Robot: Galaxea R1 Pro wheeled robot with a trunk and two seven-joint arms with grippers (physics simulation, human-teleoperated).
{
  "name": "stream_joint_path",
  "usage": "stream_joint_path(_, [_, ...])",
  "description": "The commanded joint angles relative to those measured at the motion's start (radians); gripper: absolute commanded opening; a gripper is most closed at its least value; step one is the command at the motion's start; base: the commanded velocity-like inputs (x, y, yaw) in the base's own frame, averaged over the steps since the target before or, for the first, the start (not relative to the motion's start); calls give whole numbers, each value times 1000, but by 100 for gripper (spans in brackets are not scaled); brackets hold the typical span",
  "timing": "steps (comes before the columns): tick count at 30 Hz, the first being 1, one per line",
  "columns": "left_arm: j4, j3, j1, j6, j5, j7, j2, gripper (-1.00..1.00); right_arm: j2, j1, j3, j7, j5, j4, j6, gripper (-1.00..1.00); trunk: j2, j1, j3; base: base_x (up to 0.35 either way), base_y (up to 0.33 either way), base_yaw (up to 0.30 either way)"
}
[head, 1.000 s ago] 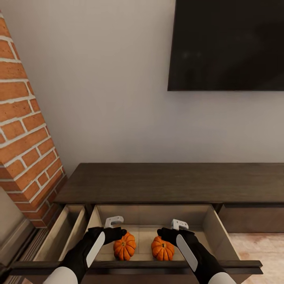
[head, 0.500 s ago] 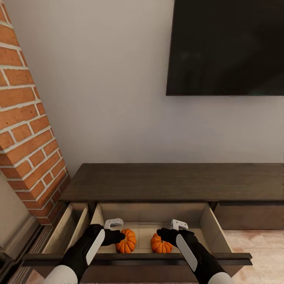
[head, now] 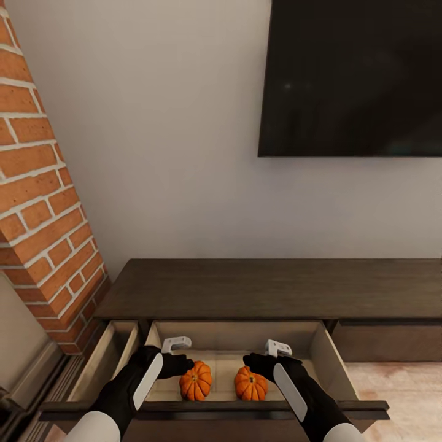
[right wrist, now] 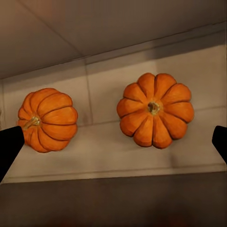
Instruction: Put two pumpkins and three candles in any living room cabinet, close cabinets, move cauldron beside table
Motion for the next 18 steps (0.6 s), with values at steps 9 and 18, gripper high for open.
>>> stream_joint_path(9, [-3,-1,0,4,12,8,11,100,-4,0,2,-9,-13,-2,3,100,63,-35,27,-129,0,0])
stream_joint_path(18, [-3,-1,0,4,13,8,12,100,-5,0,3,-7,-13,-2,4,100,126,-69,56,-106,0,0])
